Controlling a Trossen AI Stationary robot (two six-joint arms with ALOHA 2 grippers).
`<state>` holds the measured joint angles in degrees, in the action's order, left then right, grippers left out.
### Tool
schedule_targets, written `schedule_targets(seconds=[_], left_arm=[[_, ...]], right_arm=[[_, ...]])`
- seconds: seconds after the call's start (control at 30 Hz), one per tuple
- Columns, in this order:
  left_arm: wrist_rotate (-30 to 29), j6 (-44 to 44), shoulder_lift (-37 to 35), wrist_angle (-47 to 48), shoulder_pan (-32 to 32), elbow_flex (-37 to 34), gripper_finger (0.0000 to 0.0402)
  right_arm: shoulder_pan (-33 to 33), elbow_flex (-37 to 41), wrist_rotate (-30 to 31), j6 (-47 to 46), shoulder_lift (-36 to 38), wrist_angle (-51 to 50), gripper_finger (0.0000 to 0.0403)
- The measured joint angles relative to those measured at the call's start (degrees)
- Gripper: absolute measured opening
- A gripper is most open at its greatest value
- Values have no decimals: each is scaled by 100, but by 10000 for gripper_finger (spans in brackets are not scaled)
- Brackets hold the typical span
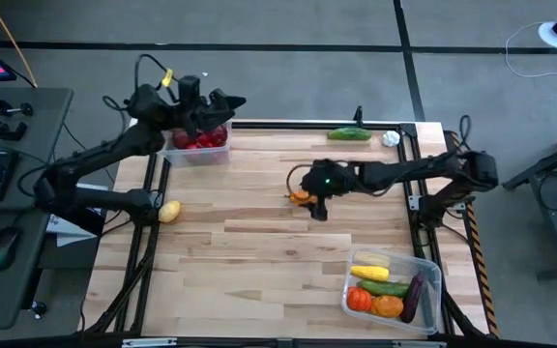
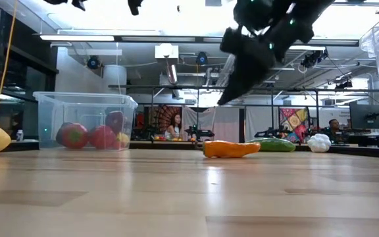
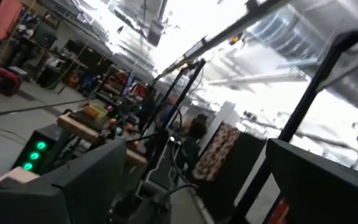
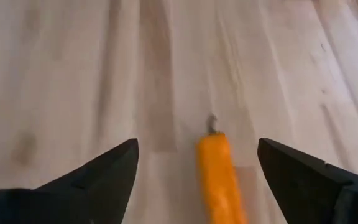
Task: Sort produce into baskets
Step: Put the orange chili pepper into the bottom transparent bin
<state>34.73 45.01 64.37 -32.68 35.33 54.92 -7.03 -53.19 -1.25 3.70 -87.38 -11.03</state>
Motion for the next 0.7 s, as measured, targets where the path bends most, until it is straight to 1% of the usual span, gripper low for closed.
schedule_targets(seconds=[0.07, 0.13, 0.33, 0.5, 0.6, 0.7], left_arm=[[49, -200, -172, 320, -27, 0, 374], [70, -370, -312, 617, -68, 0, 374], [80, -786, -562, 1086, -183, 0, 374], [74, -780, -578, 1214, -258, 0, 374], [55, -782, -579, 1214, -282, 0, 374], [0, -796, -578, 1214, -282, 0, 374]], right_arm=[[-7, 0, 245, 488, -231, 4, 325], [-63, 0, 312, 613, -455, 11, 326], [-84, 0, 586, 592, -1032, 28, 326], [-56, 0, 676, 533, -1347, 227, 323], [-56, 0, 762, 357, -1480, 313, 308], [-56, 0, 767, 222, -1537, 165, 272]])
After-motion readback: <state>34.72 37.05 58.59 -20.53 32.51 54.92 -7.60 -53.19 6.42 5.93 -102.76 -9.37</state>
